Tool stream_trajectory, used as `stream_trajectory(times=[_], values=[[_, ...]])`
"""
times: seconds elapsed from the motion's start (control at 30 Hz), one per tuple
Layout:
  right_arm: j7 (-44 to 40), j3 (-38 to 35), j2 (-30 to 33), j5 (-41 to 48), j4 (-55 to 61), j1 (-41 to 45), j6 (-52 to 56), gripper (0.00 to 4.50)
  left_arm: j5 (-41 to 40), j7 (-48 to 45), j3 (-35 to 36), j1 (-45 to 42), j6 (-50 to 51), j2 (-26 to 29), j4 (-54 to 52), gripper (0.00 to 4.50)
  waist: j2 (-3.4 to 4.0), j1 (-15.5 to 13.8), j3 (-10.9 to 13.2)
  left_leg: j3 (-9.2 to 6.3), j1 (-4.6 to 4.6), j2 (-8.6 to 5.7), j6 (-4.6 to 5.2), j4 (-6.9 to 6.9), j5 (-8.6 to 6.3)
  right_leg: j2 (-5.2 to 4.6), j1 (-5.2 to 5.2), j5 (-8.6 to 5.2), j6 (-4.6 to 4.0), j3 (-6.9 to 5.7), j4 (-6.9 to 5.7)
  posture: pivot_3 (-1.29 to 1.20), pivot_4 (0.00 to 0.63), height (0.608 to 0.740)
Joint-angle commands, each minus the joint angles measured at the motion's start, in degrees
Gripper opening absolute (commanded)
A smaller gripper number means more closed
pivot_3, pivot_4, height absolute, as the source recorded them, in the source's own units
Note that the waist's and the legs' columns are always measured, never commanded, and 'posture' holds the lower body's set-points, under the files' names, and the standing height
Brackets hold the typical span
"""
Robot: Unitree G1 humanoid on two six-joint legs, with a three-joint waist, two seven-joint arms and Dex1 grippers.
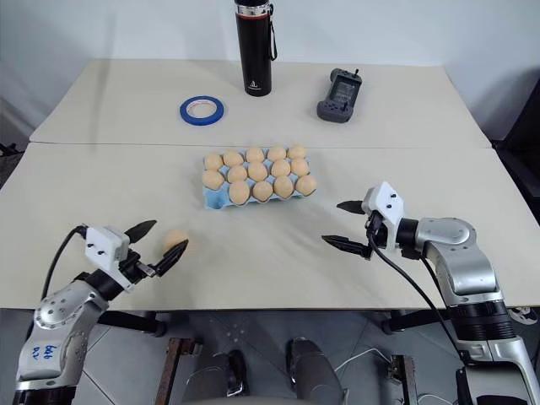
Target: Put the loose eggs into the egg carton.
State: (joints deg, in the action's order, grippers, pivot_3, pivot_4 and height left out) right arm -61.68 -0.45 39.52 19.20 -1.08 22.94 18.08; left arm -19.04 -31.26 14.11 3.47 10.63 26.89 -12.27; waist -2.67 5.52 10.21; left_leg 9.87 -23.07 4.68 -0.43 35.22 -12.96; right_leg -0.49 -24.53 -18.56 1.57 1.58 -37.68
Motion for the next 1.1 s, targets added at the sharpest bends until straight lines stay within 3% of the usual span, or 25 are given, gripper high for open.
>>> stream_trajectory(times=[0.03,0.13,0.33,0.4,0.7,0.9,1.1], values=[[0.5,-1.7,0.8,1.2,2.5,0.8,0.5,4.48,0.6,-0.1,-1.0,-0.9,0.5,0.4,0.2,4.5,0.0,-0.2,0.0,0.0,0.01,0.0,0.0,0.0,0.0,0.0,0.01,0.0,0.0,0.0,0.0,0.0,0.15,0.74],[1.0,-1.8,0.6,1.2,2.9,0.8,0.8,4.5,1.1,1.1,-1.8,-0.8,2.6,0.1,0.3,3.89,0.0,-0.5,0.0,0.0,0.01,0.0,0.0,0.0,0.0,-0.01,0.01,0.0,0.0,0.01,0.0,0.0,0.15,0.74],[1.5,-1.5,0.4,1.3,3.0,1.0,1.1,4.5,1.1,1.0,-2.1,-1.3,1.7,-0.7,0.3,1.94,0.0,-0.8,0.0,0.0,0.01,0.0,0.0,0.0,0.0,-0.02,0.01,0.0,0.0,0.0,0.0,0.0,0.15,0.74],[1.6,-1.4,0.4,1.3,2.8,1.2,1.0,4.5,1.1,1.1,-2.3,-1.4,2.0,-0.8,-0.2,1.6,0.0,-0.8,0.0,0.01,0.01,0.0,0.0,0.01,0.0,-0.02,0.01,0.01,0.01,0.0,0.0,0.0,0.15,0.74],[2.1,-1.3,0.1,1.0,2.3,1.5,0.5,4.5,3.2,8.0,-8.7,-10.0,7.4,-6.2,-4.7,1.5,0.0,-1.2,0.0,0.0,0.0,-0.02,0.03,0.06,0.02,-0.01,0.05,0.05,0.09,0.0,-0.03,0.0,0.15,0.74],[3.8,-1.3,-0.6,0.7,2.0,1.7,-0.4,4.5,7.1,13.5,-9.2,-20.2,3.5,-10.4,2.1,1.5,0.01,-1.0,0.0,0.0,0.0,-0.04,0.07,0.33,0.05,0.04,0.09,0.1,0.18,0.08,-0.17,0.0,0.15,0.74],[4.7,-1.4,-1.1,1.0,3.2,0.6,-0.3,4.5,8.3,11.4,-10.4,-26.6,-1.5,-11.2,11.7,1.5,0.01,-1.0,0.0,0.04,-0.01,-0.04,-0.06,0.41,0.15,0.06,0.09,0.14,0.24,0.12,-0.21,0.0,0.15,0.74]])
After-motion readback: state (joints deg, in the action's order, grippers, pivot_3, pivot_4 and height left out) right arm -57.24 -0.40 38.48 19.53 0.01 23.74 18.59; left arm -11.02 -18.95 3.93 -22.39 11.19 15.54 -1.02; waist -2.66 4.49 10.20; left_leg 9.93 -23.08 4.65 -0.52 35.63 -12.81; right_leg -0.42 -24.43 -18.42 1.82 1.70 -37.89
